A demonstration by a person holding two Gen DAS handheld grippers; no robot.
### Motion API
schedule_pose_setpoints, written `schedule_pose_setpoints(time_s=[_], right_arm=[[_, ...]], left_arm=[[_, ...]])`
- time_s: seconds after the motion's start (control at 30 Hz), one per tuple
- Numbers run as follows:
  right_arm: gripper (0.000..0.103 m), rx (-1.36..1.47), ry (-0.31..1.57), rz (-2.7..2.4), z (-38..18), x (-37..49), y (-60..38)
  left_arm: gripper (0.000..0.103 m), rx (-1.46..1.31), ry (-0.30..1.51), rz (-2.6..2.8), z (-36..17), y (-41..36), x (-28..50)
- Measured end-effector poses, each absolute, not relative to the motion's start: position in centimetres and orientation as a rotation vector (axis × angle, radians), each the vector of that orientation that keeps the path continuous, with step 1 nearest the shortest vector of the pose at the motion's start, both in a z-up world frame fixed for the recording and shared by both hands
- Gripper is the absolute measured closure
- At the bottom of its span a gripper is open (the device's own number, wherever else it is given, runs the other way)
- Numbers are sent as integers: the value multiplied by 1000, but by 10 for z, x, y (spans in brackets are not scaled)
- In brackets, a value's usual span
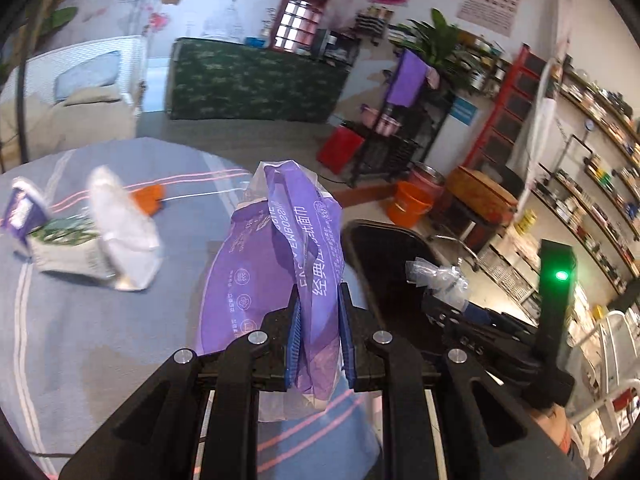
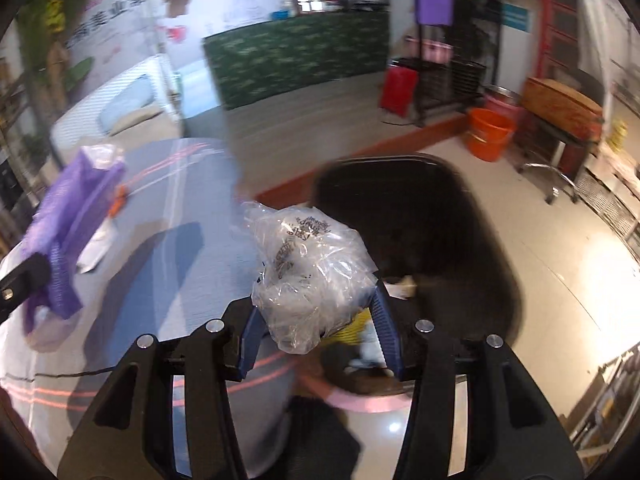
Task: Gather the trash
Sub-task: 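Carry the clear plastic bag over the bin and open the right gripper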
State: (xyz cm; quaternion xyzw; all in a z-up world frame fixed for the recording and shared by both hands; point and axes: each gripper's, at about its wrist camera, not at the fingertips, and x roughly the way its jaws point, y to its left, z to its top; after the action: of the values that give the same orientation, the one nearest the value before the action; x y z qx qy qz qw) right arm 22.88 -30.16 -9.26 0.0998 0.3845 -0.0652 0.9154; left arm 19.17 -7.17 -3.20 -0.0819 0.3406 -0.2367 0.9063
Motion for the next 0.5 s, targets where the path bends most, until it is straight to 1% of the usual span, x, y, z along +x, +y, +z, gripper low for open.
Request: schedule_pose_setpoints(time_s=[0.23, 0.33, 0.4, 0.5], right_arm=[[52, 203, 842, -239, -119, 256, -345], [50, 207, 862, -247, -133, 266, -356], [46, 191, 878, -258, -142, 271, -361], [34, 197, 902, -261, -150, 278, -365]], left_arm=[[85, -114, 711, -545, -35, -109, 196], [85, -97, 721, -562, -39, -121, 197], [85, -83, 728, -575, -41, -128, 200], [85, -68, 738, -593, -43, -141, 204]])
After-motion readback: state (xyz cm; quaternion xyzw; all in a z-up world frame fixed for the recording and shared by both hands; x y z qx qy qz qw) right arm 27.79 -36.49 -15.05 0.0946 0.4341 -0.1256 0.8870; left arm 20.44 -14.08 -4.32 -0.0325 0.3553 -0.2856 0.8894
